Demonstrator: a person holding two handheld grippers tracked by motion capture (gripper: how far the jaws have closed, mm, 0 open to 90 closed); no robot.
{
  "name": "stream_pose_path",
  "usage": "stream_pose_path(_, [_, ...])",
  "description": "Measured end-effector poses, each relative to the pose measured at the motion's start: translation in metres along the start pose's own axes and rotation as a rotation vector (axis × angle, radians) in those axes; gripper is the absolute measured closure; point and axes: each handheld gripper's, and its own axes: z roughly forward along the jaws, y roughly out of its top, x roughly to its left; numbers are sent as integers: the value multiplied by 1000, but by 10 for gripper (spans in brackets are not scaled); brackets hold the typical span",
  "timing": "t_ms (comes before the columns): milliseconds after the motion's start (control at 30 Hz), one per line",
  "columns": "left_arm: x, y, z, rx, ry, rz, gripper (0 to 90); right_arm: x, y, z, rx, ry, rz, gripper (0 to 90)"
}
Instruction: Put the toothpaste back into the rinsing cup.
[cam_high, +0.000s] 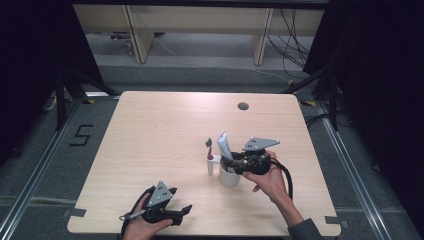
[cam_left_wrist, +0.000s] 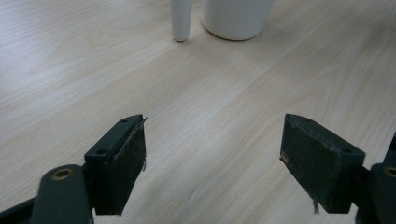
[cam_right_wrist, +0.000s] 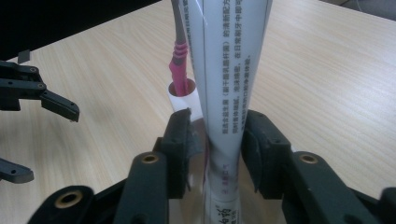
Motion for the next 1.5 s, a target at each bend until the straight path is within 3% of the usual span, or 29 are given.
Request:
stream_pose_path(67, [0,0,0,-4,0,-1,219,0,0,0,12,23,19,590])
stream_pose_path(167, [0,0,-1,-5,-1,8,219,0,1,-4,-1,2,33,556])
stream_pose_path(200, [0,0,-1,-3,-1,10,219,-1,1,-5,-6,-3,18,538])
stream_pose_path(233, [-1,0,-1,-11,-1,-1,219,0,1,-6,-16,12,34,517])
stream_pose_path(267, [0,0,-1,-3,-1,7,219,2,2,-10,-2,-7,64,504])
stream_pose_path(300, [-1,0,-1,-4,-1,2,219,-2,3,-11,-26,-18,18,501])
stream_pose_path(333, [-1,0,-1,-3,0,2,219,-1,3,-14,-23,-19,48,494])
stream_pose_path(367, [-1,0,-1,-3,-1,3,219,-2,3,-16,-21,-18,39,484])
stream_pose_path(400, [-1,1,-1,-1,2,1,219,-3,3,-18,-33,-29,25,481])
stream_pose_path(467, [-1,0,0,-4,-2,2,219,-3,3,-22,-35,-39,58,469])
stream_pose_path(500, [-1,0,0,-2,-2,3,219,-6,2,-23,-36,-31,41,463])
stream_pose_path(533, [-2,0,0,-1,-1,4,219,-4,2,-25,-26,-37,71,461])
stream_pose_path(600, [0,1,-1,8,2,12,219,-7,0,-28,-32,-35,55,452])
stream_pose_path(733, [-1,0,-1,4,2,6,219,-9,-2,-33,-32,-43,73,434])
stream_pose_path(767, [-1,0,-1,3,5,4,219,-11,-2,-35,-36,-51,49,428])
stream_pose_path(800, [-1,1,-1,1,6,1,219,-10,-3,-36,-37,-49,74,422])
stream_pose_path(900, [1,0,-2,7,-2,20,219,-13,-4,-41,-30,-61,79,405])
stream_pose_path(933, [0,0,-1,-14,-2,-3,219,-12,-5,-42,-29,-72,96,401])
stream_pose_path(967, [0,1,-2,-2,0,7,219,-15,-6,-43,-30,-60,86,395])
stream_pose_path(1000, [0,1,-2,-4,2,1,219,-16,-6,-45,-37,-85,80,391])
stream_pose_path(1067, [0,0,-1,-9,-2,2,219,-17,-7,-47,-35,-73,97,384])
stream_pose_path(1167, [0,1,-1,-11,-2,1,219,-17,-10,-51,-40,-91,118,380])
stream_pose_path(1200, [0,0,-1,-10,-3,2,219,-20,-11,-52,-49,-99,92,379])
stream_pose_path(1233, [0,0,-1,-9,-3,3,219,-18,-11,-52,-46,-83,129,378])
stream_pose_path(1300, [-1,0,-1,-15,-2,-4,219,-21,-13,-55,-49,-104,103,378])
stream_pose_path(1400, [-1,0,-1,-14,-3,-3,219,-19,-15,-58,-43,-84,143,373])
stream_pose_path(1467, [-1,1,-1,-15,-2,-3,219,-23,-16,-61,-44,-106,106,372])
stream_pose_path(1500, [-1,1,-1,-16,-3,-4,219,-22,-17,-61,-50,-97,130,369])
